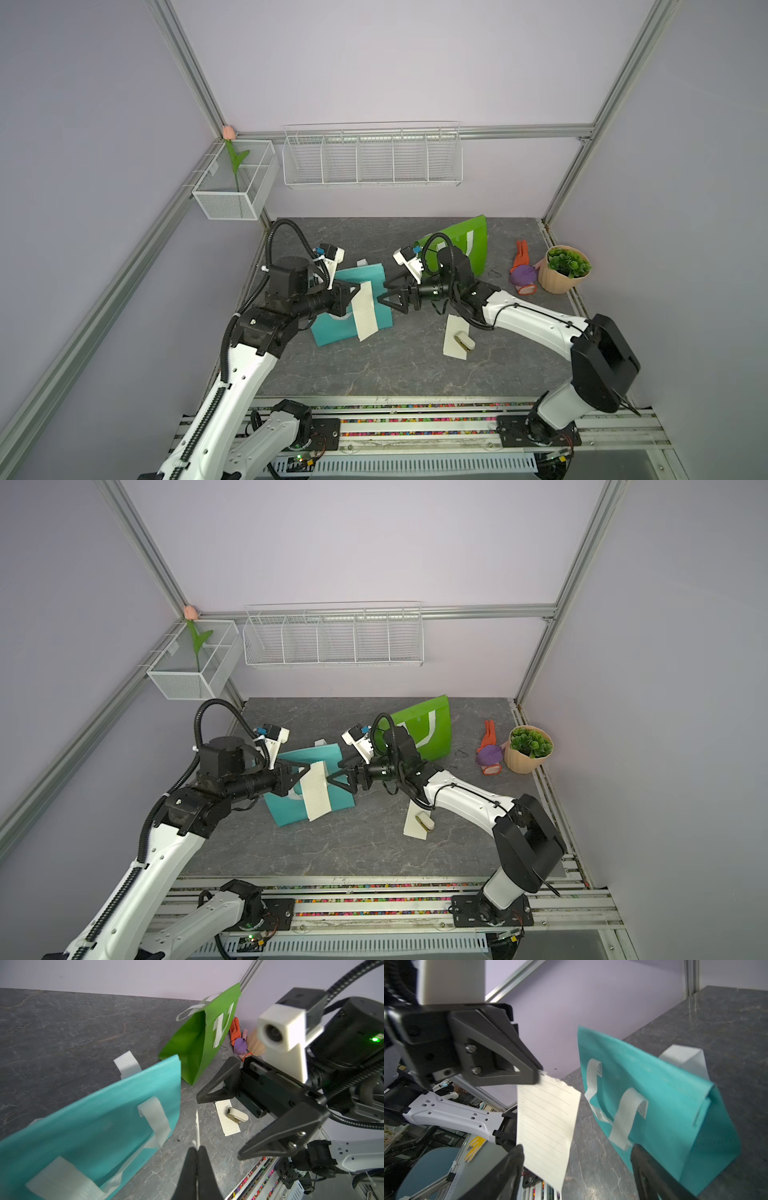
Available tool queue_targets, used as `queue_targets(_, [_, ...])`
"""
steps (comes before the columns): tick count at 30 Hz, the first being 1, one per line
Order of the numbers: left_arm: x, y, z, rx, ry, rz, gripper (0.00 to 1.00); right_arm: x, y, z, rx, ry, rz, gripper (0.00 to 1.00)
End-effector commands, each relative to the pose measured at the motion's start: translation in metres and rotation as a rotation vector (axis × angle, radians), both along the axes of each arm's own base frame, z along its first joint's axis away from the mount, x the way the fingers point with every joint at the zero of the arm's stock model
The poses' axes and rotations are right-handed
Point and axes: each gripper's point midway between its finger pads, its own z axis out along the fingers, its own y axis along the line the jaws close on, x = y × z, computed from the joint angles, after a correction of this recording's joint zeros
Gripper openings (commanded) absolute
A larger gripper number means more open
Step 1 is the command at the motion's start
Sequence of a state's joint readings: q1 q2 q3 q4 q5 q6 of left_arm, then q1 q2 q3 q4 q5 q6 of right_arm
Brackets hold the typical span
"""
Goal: Staple the receipts to the bags
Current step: Pick up the receipt from the center of the board.
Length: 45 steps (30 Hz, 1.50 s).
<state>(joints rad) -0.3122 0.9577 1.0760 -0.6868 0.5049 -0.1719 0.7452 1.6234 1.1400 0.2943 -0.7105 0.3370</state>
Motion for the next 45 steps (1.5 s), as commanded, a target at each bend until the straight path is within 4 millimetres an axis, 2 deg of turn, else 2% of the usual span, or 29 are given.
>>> queue_targets(1, [-0.007, -0.011, 0.029, -0.068, -0.072, -0.143, 0.0, 0.014, 0.012, 0.017, 0.053, -0.031, 0.026, 0.8])
queue_targets(6, [-0.003, -0.01, 0.042, -0.12, -0.094, -0.197, 0.0, 0.024, 0.021, 0.032, 0.063, -0.052, 0.045, 0.76])
queue_targets(9, [0.0, -0.006, 0.05, -0.184, -0.112, -0.207, 0.0, 0.027, 0.021, 0.036, 0.079, -0.038, 0.065, 0.69])
queue_targets(15, [0.004, -0.004, 0.042, -0.196, -0.101, -0.206, 0.0, 0.02, 0.02, 0.048, 0.155, -0.012, 0.152, 0.59])
queue_targets(19, [0.006, -0.001, 0.043, -0.224, -0.104, -0.21, 0.0, 0.016, 0.021, 0.051, 0.173, -0.012, 0.192, 0.54])
queue_targets(23, [0.01, 0.0, 0.041, -0.231, -0.097, -0.206, 0.0, 0.013, 0.024, 0.054, 0.177, 0.002, 0.221, 0.41])
queue_targets(33, [0.017, 0.006, 0.033, -0.225, -0.085, -0.173, 0.0, 0.01, 0.032, 0.062, 0.198, 0.011, 0.258, 0.2])
queue_targets(35, [0.019, 0.008, 0.031, -0.218, -0.079, -0.161, 0.0, 0.012, 0.033, 0.061, 0.195, 0.02, 0.25, 0.09])
queue_targets(36, [0.02, 0.009, 0.03, -0.212, -0.075, -0.153, 0.01, 0.014, 0.034, 0.059, 0.19, 0.024, 0.237, 0.07])
queue_targets(38, [0.021, 0.011, 0.026, -0.196, -0.066, -0.134, 0.27, 0.02, 0.035, 0.052, 0.167, 0.034, 0.202, 0.07])
queue_targets(39, [0.022, 0.012, 0.025, -0.188, -0.063, -0.125, 0.33, 0.023, 0.036, 0.05, 0.155, 0.037, 0.186, 0.07])
queue_targets(40, [0.023, 0.015, 0.023, -0.175, -0.059, -0.109, 0.35, 0.025, 0.037, 0.046, 0.143, 0.039, 0.17, 0.07])
queue_targets(41, [0.024, 0.016, 0.021, -0.167, -0.057, -0.1, 0.29, 0.027, 0.038, 0.043, 0.133, 0.045, 0.157, 0.07])
queue_targets(42, [0.025, 0.017, 0.019, -0.162, -0.052, -0.091, 0.29, 0.026, 0.04, 0.043, 0.127, 0.043, 0.156, 0.07])
queue_targets(43, [0.028, 0.02, 0.015, -0.148, -0.042, -0.069, 0.4, 0.027, 0.041, 0.042, 0.119, 0.041, 0.151, 0.07])
queue_targets(44, [0.033, 0.025, 0.008, -0.114, -0.023, -0.027, 0.62, 0.029, 0.042, 0.039, 0.103, 0.044, 0.132, 0.07])
queue_targets(45, [0.037, 0.034, 0.001, -0.066, -0.007, 0.026, 0.76, 0.032, 0.043, 0.034, 0.084, 0.048, 0.114, 0.07])
